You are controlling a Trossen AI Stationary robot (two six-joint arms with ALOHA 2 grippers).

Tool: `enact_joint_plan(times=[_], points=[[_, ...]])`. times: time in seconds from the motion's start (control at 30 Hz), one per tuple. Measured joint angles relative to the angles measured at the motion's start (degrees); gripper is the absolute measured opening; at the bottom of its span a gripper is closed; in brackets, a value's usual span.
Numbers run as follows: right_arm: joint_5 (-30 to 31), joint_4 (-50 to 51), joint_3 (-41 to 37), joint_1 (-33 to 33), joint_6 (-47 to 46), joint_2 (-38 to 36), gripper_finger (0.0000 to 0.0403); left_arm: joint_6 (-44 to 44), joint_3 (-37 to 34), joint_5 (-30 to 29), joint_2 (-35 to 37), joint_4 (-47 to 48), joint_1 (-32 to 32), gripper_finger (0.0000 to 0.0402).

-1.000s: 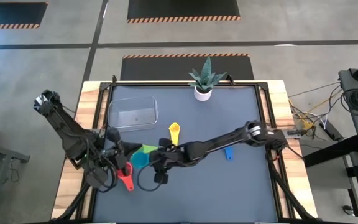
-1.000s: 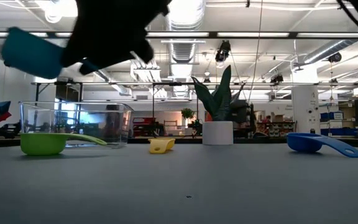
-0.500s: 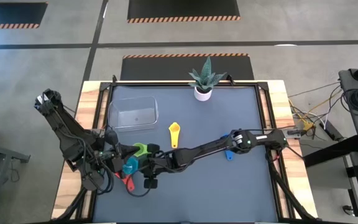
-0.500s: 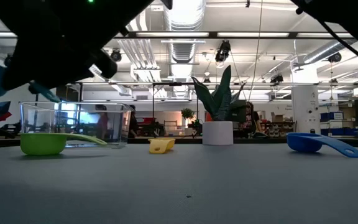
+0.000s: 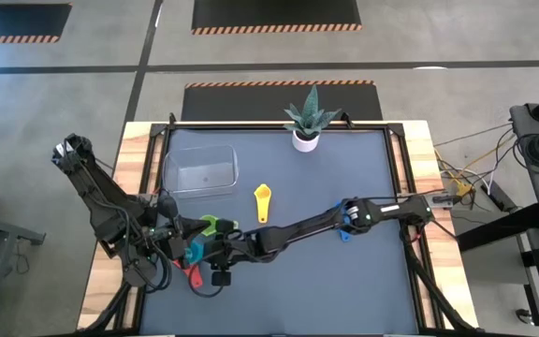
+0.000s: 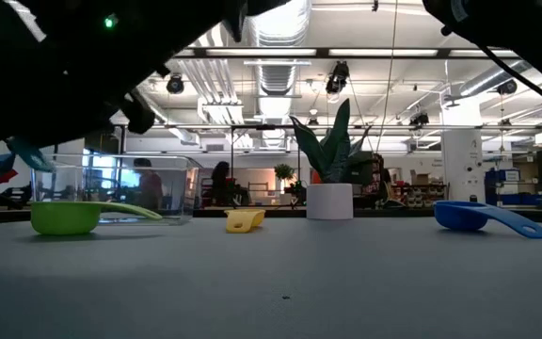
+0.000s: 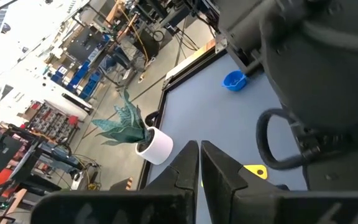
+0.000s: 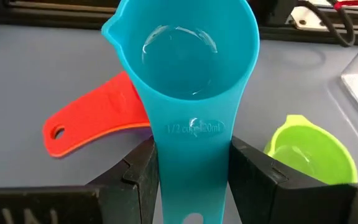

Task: Nest measuring cups in basket
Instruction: Stack the light blue measuring cup on top of the red measuring cup

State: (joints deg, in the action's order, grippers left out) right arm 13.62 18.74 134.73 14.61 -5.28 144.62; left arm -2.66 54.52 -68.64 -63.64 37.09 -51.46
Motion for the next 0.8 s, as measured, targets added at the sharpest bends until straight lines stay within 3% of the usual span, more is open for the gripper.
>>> enact_joint_plan(times=[0.37, 0.8], points=[[0.0, -1.6, 0.0, 0.0, 0.2, 0.6, 0.0151, 0.0, 0.0, 0.0, 0.0, 0.0, 0.0, 0.0000], [-0.1, -1.5, 0.0, 0.0, 0.8, 0.7, 0.0209, 0.0, 0.0, 0.0, 0.0, -0.1, 0.0, 0.0000]])
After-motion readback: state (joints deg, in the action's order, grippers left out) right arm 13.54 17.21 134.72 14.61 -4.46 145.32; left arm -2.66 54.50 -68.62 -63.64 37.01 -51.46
